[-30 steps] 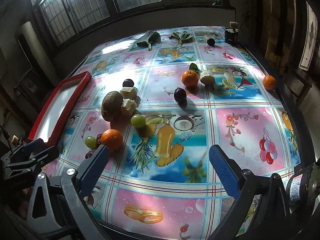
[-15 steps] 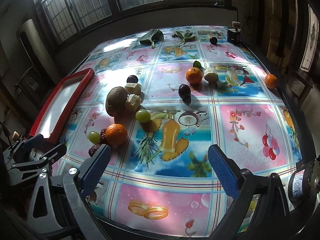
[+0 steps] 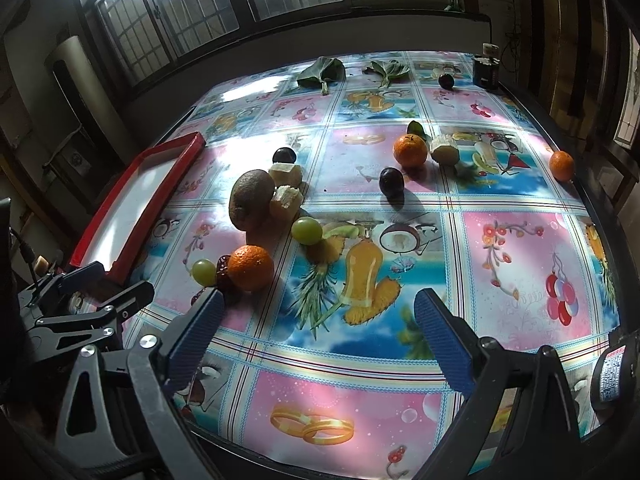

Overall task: Organize fruits
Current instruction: 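Grasp the brown kiwi with the left tool while the right tool grasps a mandarin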

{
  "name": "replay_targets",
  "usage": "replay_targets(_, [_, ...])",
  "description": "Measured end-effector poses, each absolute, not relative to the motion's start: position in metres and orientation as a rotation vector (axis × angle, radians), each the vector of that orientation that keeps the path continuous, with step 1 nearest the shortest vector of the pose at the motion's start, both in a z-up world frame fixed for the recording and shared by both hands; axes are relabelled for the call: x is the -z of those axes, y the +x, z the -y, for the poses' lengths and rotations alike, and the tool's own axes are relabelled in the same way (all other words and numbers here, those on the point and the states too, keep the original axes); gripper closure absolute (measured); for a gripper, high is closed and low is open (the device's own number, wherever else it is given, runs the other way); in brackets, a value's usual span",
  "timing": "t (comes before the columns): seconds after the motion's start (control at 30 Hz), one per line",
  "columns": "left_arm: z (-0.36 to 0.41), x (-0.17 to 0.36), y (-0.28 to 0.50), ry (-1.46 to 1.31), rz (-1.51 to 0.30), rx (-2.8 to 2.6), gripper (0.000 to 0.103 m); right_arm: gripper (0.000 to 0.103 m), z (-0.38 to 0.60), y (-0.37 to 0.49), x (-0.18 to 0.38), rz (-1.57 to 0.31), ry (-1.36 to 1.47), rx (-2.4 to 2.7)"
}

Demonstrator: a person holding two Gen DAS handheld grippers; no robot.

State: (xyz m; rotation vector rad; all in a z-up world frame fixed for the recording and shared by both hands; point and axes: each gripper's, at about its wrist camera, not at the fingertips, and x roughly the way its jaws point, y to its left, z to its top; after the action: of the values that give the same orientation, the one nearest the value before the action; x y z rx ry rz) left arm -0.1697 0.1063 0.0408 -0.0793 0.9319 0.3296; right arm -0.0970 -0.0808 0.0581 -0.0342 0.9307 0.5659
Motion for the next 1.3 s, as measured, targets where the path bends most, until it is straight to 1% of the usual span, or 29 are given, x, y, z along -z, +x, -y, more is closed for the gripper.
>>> replay_targets(0.17, [-0.108,-0.039,-0.166,-0.082,-0.941,-0.333,0.015,0.016,0.074,-0.097,-0.052,-0.945,-0.038,-0.602])
replay_targets(0.23, [-0.109,-0.037,-0.164,-0.082,-0.946,-0.333,0.015,0.022,0.071,-0.097,-0.05,-0.948,-0.041,-0.61])
replay_targets(0.43, [-0.112,-0.034,-0.152,-0.101,-0.969,-0.315,0.015,0.033,0.064,-0.092,-0.042,-0.982,-0.03,-0.661])
replay_targets(0.63, [-0.115,-0.042,-0.115,-0.118,-0.967,-0.294,0.015,0.04,0.047,-0.081,-0.034,-1.011,-0.009,-0.724])
replay_targets(0.77, [-0.112,-0.044,-0.09,-0.113,-0.973,-0.276,0.015,0.043,0.034,-0.073,-0.031,-1.025,-0.011,-0.752])
replay_targets(0.9, [-0.112,-0.038,-0.071,-0.132,-1.002,-0.241,0.015,0.045,0.026,-0.068,-0.026,-1.039,-0.021,-0.767])
replay_targets(1.1, [-0.11,-0.029,-0.045,-0.153,-1.037,-0.183,0.015,0.053,0.022,-0.057,-0.015,-1.079,-0.006,-0.786])
replay_targets(1.23, [-0.105,-0.021,-0.031,-0.165,-1.067,-0.138,0.015,0.054,0.019,-0.054,-0.014,-1.079,-0.008,-0.801])
replay_targets(1.27, [-0.103,-0.017,-0.029,-0.16,-1.077,-0.136,0.015,0.056,0.018,-0.053,-0.014,-1.078,-0.011,-0.803])
replay_targets(1.3, [-0.102,-0.014,-0.027,-0.165,-1.084,-0.125,0.015,0.061,0.019,-0.053,-0.014,-1.083,-0.004,-0.815])
